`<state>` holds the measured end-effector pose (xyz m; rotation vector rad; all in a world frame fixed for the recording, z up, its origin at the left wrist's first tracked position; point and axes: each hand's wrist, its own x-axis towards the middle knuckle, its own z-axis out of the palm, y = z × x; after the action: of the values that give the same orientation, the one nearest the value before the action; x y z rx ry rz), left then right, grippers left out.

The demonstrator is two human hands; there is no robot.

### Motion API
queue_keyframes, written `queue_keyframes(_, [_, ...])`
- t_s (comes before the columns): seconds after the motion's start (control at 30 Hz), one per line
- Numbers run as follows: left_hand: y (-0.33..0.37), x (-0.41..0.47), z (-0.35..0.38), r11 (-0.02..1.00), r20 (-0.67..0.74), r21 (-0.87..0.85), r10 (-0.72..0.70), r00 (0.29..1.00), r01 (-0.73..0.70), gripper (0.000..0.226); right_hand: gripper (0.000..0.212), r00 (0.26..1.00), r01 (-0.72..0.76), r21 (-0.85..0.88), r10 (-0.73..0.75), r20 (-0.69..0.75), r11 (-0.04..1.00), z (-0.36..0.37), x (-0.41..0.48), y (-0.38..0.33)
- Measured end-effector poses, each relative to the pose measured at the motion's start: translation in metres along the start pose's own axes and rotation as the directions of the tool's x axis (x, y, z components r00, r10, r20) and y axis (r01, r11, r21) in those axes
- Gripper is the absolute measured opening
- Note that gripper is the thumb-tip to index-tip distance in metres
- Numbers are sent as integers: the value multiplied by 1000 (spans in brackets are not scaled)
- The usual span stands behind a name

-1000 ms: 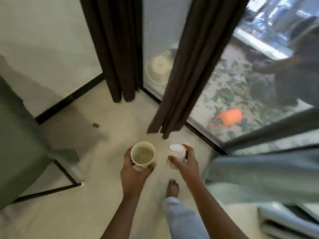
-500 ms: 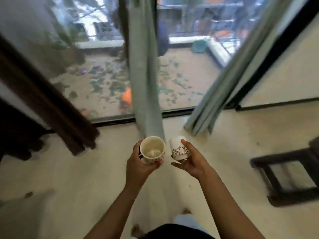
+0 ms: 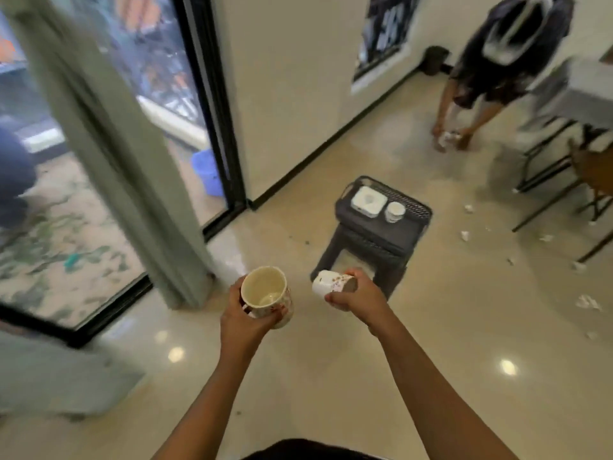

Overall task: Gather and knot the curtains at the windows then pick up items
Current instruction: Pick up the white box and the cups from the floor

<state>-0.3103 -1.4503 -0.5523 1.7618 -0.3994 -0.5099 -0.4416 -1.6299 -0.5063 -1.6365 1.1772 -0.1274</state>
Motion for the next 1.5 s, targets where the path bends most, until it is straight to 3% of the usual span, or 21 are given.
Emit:
queue_keyframes(0.17, [43,84,100,989,192,87,98,976,-117,94,68,987,-6,-48,-2,-163,999,-80,81,-2])
queue_keyframes(0.4, [61,244,208,943,426,197,165,889,-269,92,75,909,-166,12,158,-385,986,-130,210,7])
queue_keyframes(0.67, [64,380,319,858,651,377,23,758,-350,98,75,843,-415,-47,365,-395,908,-162,323,18])
queue_keyframes(0.83, [28,417,377,812,632,470,-37,774,-346,93,75,801,-491,-24,441,-406,871,-157,386,45])
queue_keyframes(1.03, [-21,417,425,834,467,526,-121,876,-166,89,85,755,-585,-21,534,-380,811,-152,449,68])
queue_keyframes(1.23, [-54,405,447,803,308,595,-211,928,-15,97,91,755,-629,-95,576,-313,772,-143,485,85])
queue_keyframes(1.37, [-62,401,449,758,263,651,-269,927,36,114,93,750,-649,-156,593,-293,745,-133,490,91])
queue_keyframes(1.5, [-66,405,449,676,322,737,-341,883,-8,115,89,747,-659,-206,598,-290,723,-128,491,96])
